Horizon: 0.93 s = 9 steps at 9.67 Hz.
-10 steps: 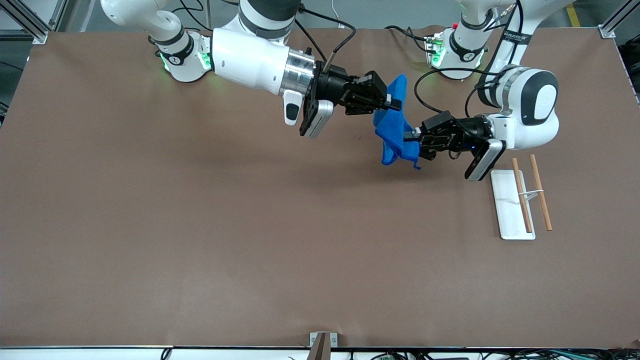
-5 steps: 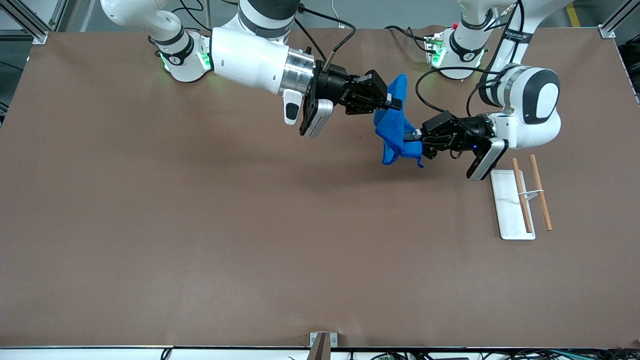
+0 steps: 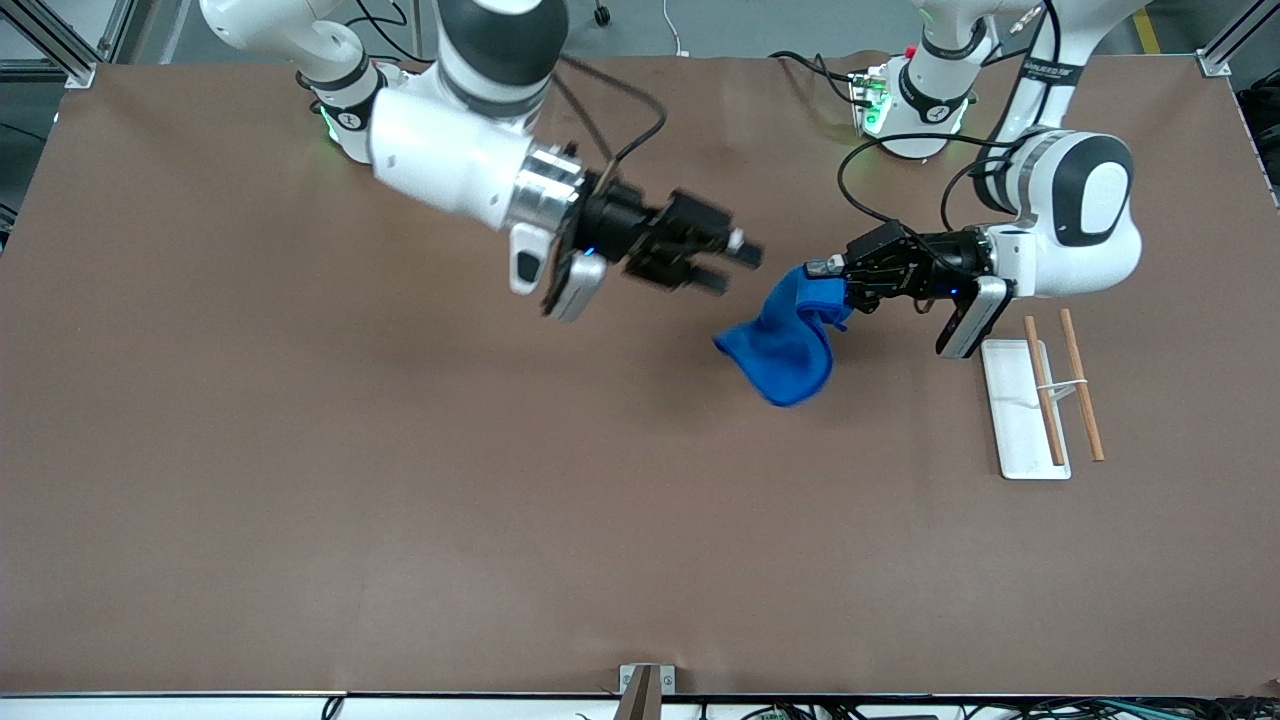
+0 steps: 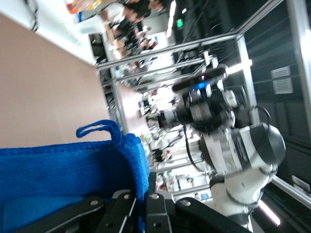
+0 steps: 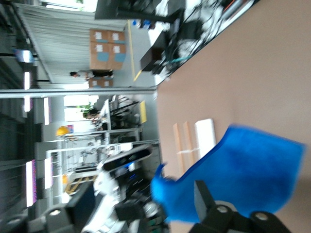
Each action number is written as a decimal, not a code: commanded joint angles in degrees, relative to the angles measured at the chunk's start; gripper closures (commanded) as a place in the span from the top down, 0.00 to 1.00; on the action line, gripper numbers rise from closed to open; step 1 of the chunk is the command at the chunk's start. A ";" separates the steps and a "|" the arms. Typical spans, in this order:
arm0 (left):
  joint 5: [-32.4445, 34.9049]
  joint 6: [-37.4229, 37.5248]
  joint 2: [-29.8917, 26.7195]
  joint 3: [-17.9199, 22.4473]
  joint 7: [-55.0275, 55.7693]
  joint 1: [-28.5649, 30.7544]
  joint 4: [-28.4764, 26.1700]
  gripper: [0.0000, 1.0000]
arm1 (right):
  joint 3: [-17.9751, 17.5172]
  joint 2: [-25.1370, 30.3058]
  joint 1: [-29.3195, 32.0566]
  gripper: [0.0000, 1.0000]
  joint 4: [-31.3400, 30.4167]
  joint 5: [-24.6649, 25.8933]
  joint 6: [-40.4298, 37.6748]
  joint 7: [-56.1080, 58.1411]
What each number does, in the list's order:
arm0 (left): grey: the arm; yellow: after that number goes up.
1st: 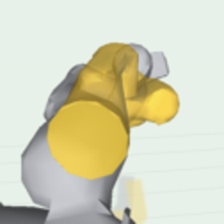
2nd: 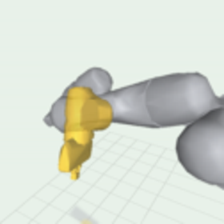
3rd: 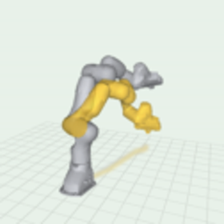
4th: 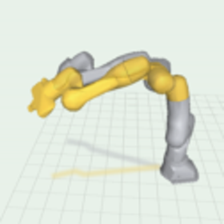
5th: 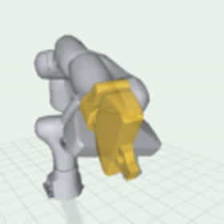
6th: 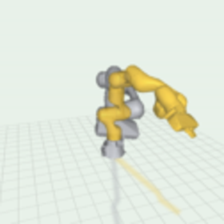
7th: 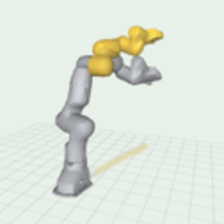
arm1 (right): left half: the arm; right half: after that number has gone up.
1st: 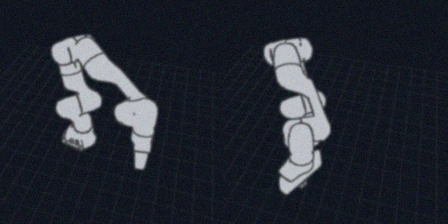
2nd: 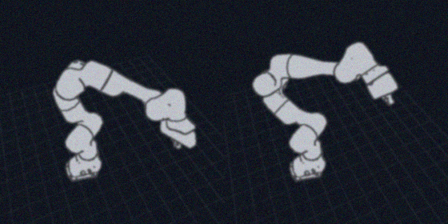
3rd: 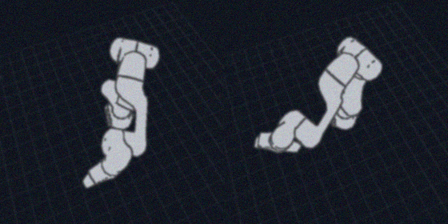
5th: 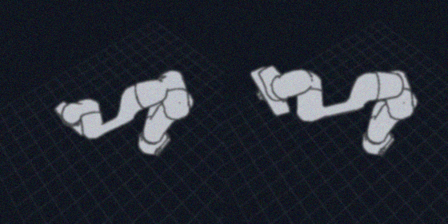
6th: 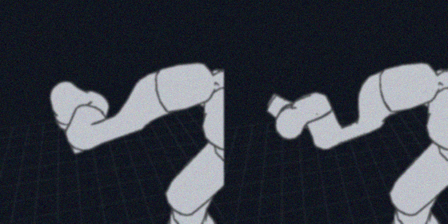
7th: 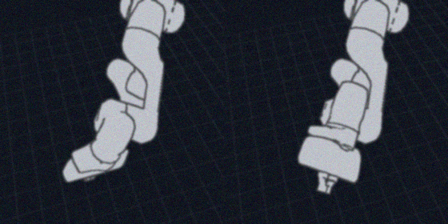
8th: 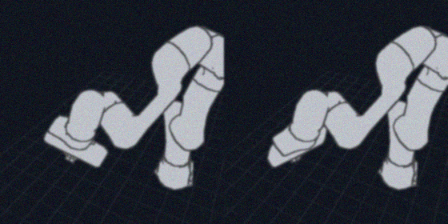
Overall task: Right arm passes towel to left arm to hang
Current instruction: 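Carry the towel with the left gripper while the right gripper withdraws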
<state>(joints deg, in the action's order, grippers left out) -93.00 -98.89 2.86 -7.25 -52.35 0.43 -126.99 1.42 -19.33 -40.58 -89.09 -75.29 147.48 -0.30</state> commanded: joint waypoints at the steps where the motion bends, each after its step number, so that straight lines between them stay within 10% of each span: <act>1: 10.17 -5.15 -1.36 0.13 6.36 0.09 1.21 0.00 | -0.54 2.63 7.41 1.00 -4.77 7.58 -6.63 -0.22; 9: 67.73 -10.36 -2.25 12.49 36.16 -0.17 12.72 0.00 | 6.14 11.57 33.43 1.00 -15.76 56.95 -31.41 -3.13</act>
<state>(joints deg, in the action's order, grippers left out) -30.51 -108.48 -0.54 3.01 -19.03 0.76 -114.73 7.62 -12.12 -11.14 -102.49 -24.52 120.75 -2.09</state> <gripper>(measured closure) 0.965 0.000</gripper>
